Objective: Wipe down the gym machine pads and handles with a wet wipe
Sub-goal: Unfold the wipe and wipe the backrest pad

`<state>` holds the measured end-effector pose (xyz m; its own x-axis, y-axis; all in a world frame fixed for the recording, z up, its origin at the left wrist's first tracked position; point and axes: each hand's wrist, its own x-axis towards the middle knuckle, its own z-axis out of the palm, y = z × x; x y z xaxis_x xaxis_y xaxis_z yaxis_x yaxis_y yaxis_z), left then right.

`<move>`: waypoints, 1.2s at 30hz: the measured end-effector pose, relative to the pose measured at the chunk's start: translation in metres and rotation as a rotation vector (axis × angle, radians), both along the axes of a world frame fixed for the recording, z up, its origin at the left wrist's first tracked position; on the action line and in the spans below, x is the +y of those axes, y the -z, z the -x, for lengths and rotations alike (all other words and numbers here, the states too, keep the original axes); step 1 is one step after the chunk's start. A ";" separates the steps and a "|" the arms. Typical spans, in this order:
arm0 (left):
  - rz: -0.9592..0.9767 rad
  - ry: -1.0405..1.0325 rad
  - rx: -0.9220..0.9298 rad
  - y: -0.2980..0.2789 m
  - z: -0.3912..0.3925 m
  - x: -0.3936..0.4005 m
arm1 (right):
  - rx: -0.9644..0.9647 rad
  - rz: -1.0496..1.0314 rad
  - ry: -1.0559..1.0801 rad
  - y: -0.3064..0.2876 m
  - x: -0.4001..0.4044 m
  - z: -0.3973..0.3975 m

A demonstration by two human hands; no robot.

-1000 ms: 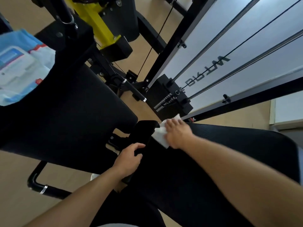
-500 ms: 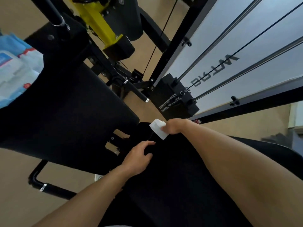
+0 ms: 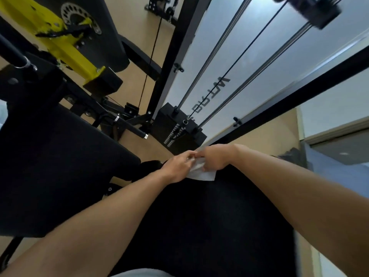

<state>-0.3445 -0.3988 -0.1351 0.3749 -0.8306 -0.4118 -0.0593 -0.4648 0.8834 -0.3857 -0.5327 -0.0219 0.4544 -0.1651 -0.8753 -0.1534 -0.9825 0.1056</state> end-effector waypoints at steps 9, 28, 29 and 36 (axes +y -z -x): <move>0.007 -0.037 -0.142 0.003 0.012 -0.016 | 0.005 0.101 0.149 -0.007 -0.011 0.008; -0.180 -0.667 -0.053 0.064 -0.014 0.182 | -0.024 0.254 -0.322 0.166 0.126 -0.015; -0.182 -0.655 -0.051 0.065 -0.013 0.183 | 0.005 0.253 -0.350 0.166 0.145 -0.008; -0.100 -0.663 -0.021 0.072 0.001 0.200 | 0.132 0.056 -0.566 0.145 0.221 0.053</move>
<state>-0.3456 -0.1992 -0.2069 0.8013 -0.3803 -0.4619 0.2502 -0.4883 0.8360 -0.4391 -0.3119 -0.1674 0.3727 0.0238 -0.9276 0.4120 -0.9000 0.1424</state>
